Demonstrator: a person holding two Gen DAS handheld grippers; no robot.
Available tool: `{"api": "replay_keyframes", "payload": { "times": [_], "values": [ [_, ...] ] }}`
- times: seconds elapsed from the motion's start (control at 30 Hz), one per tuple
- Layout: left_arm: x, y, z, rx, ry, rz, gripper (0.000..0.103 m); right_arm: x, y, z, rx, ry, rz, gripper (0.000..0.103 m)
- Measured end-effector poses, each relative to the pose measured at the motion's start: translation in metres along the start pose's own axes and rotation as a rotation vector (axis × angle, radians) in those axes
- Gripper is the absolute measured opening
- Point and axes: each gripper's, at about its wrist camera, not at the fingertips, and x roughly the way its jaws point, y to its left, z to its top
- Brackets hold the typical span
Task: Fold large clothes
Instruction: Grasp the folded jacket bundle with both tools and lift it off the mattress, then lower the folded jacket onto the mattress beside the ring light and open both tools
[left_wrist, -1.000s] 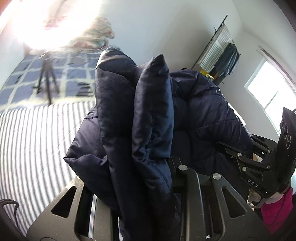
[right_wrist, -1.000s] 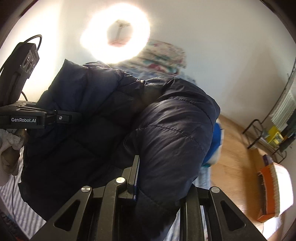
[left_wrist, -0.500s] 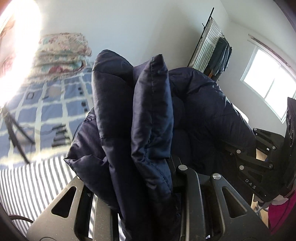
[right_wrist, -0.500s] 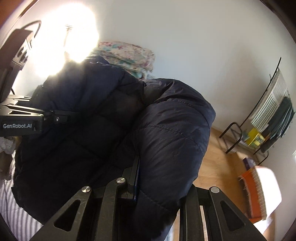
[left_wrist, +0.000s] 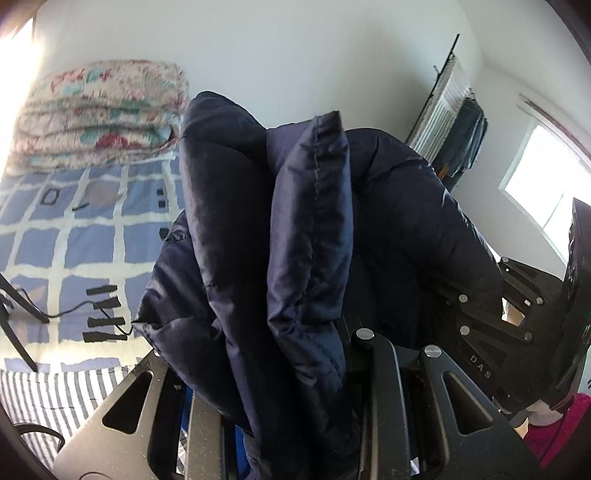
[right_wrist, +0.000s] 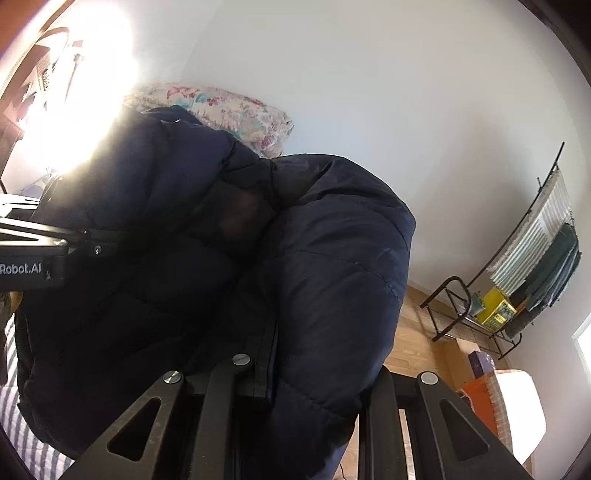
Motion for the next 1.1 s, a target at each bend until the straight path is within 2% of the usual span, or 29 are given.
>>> {"api": "replay_keyframes", "payload": {
  "times": [0.3,0.43,0.5,0.6,0.63,0.67,0.73,0.87,0.93,0.97,1.1],
  "values": [
    [0.033,0.021,-0.015,-0.013,0.032,0.060,0.024,0.047,-0.009,-0.022,0.044,0.032,0.061,0.018],
    [0.048,0.030,-0.020,-0.024,0.055,0.091,0.024,0.066,-0.014,-0.028,0.069,0.079,0.077,0.020],
    [0.056,0.034,-0.024,-0.011,0.069,0.110,0.031,0.074,-0.021,-0.032,0.078,0.102,0.085,0.025],
    [0.063,0.041,-0.029,-0.016,0.083,0.145,0.050,0.091,-0.028,-0.046,0.104,0.156,0.080,0.042],
    [0.064,0.043,-0.031,-0.025,0.082,0.156,0.053,0.094,-0.029,-0.050,0.116,0.163,0.077,0.051],
    [0.066,0.047,-0.031,-0.031,0.081,0.164,0.055,0.097,-0.034,-0.054,0.133,0.168,0.048,0.064],
    [0.069,0.048,-0.035,-0.030,0.091,0.184,0.056,0.093,-0.039,-0.058,0.149,0.160,-0.026,0.081],
    [0.069,0.051,-0.040,-0.060,0.078,0.231,0.068,0.083,-0.064,-0.065,0.242,0.147,-0.031,0.081],
    [0.065,0.055,-0.040,-0.084,0.071,0.223,0.068,0.080,-0.066,-0.070,0.236,0.157,-0.029,0.080],
    [0.061,0.058,-0.040,-0.100,0.067,0.224,0.068,0.077,-0.066,-0.073,0.230,0.159,-0.012,0.076],
    [0.048,0.064,-0.040,-0.105,0.046,0.258,0.069,0.066,-0.061,-0.084,0.225,0.172,-0.008,0.075]
  ]
}}
